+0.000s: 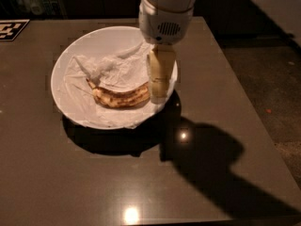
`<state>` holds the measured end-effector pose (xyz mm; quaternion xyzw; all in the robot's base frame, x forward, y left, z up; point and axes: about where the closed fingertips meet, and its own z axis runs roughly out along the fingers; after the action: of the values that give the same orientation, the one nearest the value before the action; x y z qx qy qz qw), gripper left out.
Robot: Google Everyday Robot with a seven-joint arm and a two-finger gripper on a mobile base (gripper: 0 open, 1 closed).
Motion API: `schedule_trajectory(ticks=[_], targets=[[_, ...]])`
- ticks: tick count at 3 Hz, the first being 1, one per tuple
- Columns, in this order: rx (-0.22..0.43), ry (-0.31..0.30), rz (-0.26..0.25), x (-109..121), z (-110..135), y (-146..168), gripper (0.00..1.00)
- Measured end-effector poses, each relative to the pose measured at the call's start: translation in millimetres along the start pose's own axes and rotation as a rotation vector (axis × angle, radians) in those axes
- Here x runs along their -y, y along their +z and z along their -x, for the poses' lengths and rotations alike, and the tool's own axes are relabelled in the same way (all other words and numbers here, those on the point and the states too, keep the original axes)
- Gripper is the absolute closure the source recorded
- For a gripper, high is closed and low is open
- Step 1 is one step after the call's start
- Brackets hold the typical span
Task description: Pick banana from white bowl
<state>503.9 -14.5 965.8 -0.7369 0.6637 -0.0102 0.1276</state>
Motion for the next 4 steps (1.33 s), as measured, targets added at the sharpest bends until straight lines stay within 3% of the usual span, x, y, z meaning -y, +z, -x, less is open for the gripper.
schedule_trajectory(ticks=[2, 3, 4], targets=[[0.045, 0.016, 0.095, 21.2, 29.7, 40.6, 0.02], [0.054, 0.035, 0.127, 21.7, 33.8, 51.6, 0.14], [0.043, 0.04, 0.142, 22.9, 37.1, 59.4, 0.2]])
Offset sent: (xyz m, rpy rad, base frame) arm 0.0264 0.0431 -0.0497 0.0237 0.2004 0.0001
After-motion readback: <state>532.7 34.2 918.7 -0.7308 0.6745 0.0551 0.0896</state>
